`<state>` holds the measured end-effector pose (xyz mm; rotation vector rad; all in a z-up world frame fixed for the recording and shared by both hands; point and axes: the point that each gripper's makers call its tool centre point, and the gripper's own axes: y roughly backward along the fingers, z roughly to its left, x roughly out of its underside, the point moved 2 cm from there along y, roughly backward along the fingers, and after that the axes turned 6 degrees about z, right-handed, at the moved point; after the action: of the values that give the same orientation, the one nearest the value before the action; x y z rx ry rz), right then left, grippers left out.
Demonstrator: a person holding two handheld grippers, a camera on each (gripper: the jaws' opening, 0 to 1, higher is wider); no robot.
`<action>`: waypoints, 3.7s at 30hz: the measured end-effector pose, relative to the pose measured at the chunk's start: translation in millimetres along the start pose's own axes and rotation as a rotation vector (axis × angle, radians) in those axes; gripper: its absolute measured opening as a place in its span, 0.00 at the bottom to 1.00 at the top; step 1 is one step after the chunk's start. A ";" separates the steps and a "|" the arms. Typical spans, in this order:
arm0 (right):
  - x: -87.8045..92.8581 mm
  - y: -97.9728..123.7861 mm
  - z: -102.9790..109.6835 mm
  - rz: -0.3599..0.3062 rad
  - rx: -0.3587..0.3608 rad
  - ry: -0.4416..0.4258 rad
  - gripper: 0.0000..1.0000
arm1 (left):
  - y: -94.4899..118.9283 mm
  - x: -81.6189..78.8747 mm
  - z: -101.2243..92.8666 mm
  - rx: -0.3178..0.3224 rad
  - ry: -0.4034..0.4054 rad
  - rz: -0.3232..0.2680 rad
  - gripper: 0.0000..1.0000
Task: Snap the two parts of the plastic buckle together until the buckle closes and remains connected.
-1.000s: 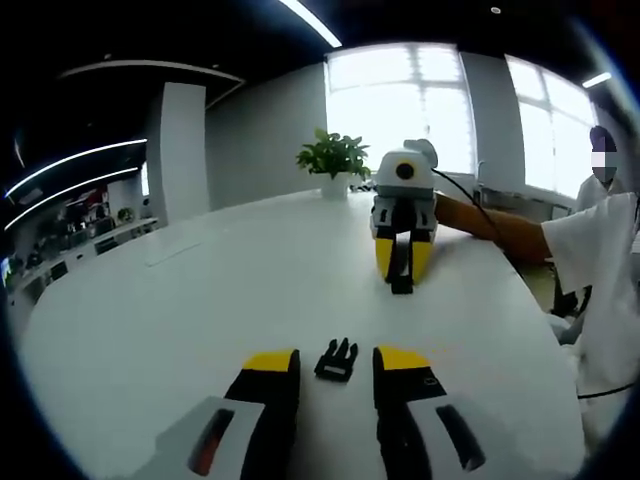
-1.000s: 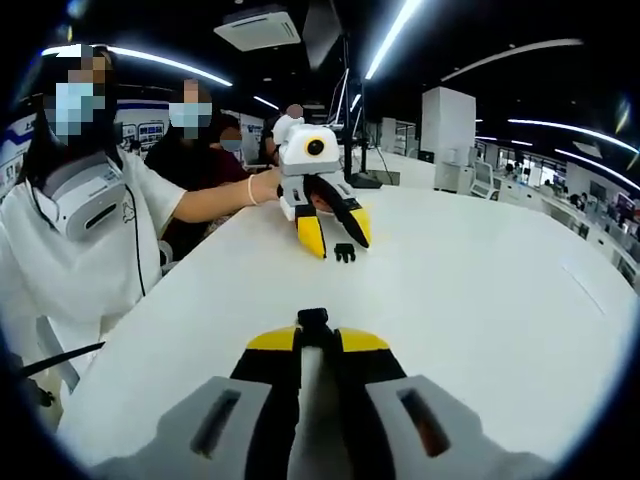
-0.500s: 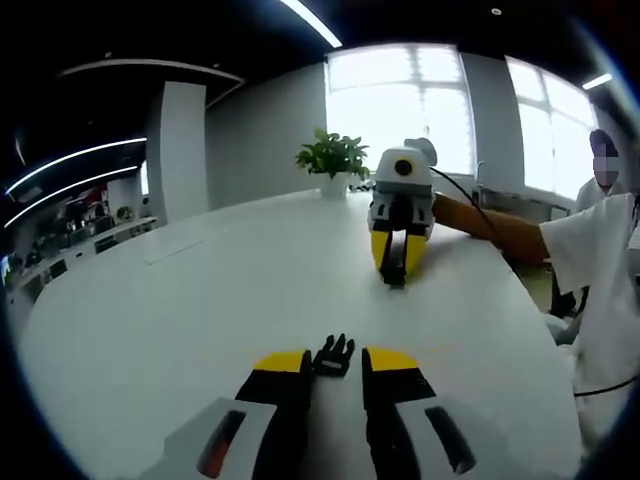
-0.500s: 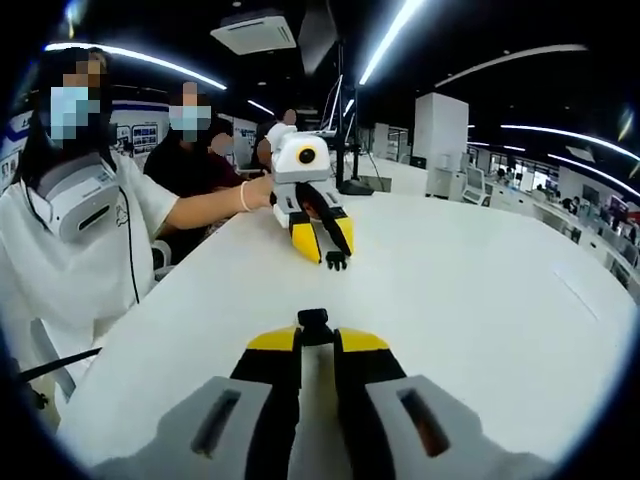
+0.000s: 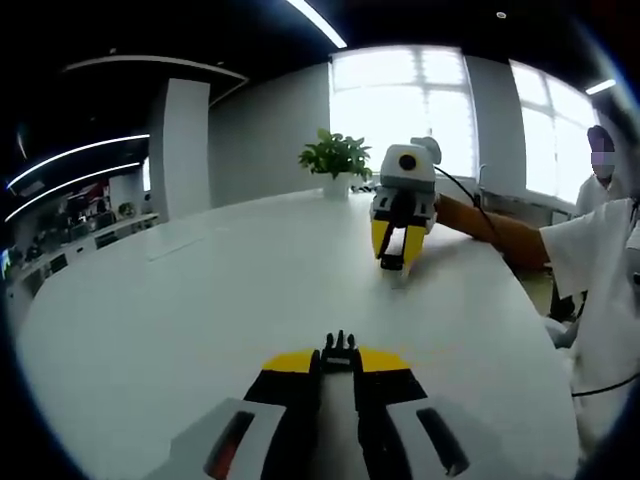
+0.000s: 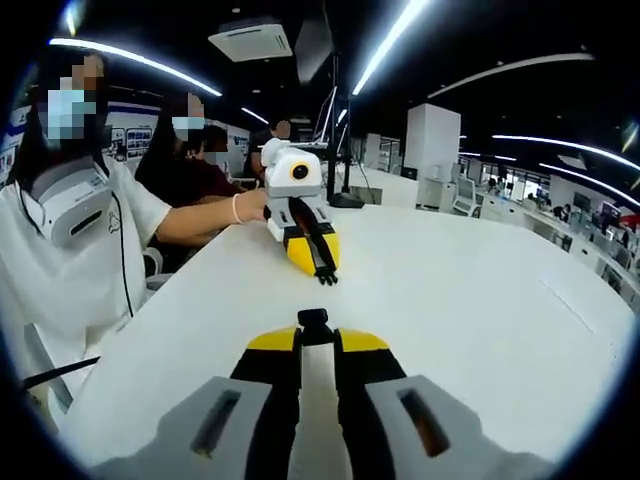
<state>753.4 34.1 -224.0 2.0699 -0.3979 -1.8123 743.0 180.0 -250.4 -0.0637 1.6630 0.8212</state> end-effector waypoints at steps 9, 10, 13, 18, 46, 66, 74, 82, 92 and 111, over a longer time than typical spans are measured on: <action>-3.8 0.4 -6.1 -0.014 0.040 -0.021 0.12 | 3.8 -4.5 0.2 0.005 0.007 -0.025 0.12; -3.4 -0.1 -6.6 -0.011 0.045 -0.023 0.12 | 4.9 -5.7 0.8 0.005 0.013 -0.034 0.12; -2.4 -1.0 -6.7 -0.004 0.052 -0.023 0.12 | 6.2 -8.3 2.4 0.006 0.022 -0.051 0.12; -7.1 -0.3 -5.6 -0.014 0.069 -0.022 0.12 | 4.2 -12.1 2.9 0.006 0.017 -0.055 0.12; -31.4 18.5 -42.5 -0.084 0.352 -0.143 0.12 | -20.0 -65.1 19.6 0.079 -0.040 -0.119 0.12; -36.7 -11.7 -36.3 -0.115 0.254 -0.100 0.12 | -6.8 -56.2 1.8 0.075 -0.118 -0.170 0.12; -33.3 -19.5 -27.8 -0.095 0.210 -0.088 0.12 | -5.0 -54.9 1.1 0.091 -0.115 -0.169 0.12; -32.4 -27.2 -23.5 -0.092 0.181 -0.084 0.12 | -8.8 -50.2 0.1 0.095 -0.113 -0.148 0.12; -24.1 -31.6 -23.3 -0.049 0.174 -0.083 0.12 | -14.6 -45.8 0.2 0.101 -0.105 -0.126 0.12; -4.1 -43.1 -21.1 0.044 0.155 -0.103 0.12 | -26.2 -27.3 2.1 0.110 -0.071 -0.031 0.12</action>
<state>772.7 76.3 -237.1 2.0552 -0.6245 -1.9220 764.5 151.1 -238.9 0.0164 1.6329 0.6996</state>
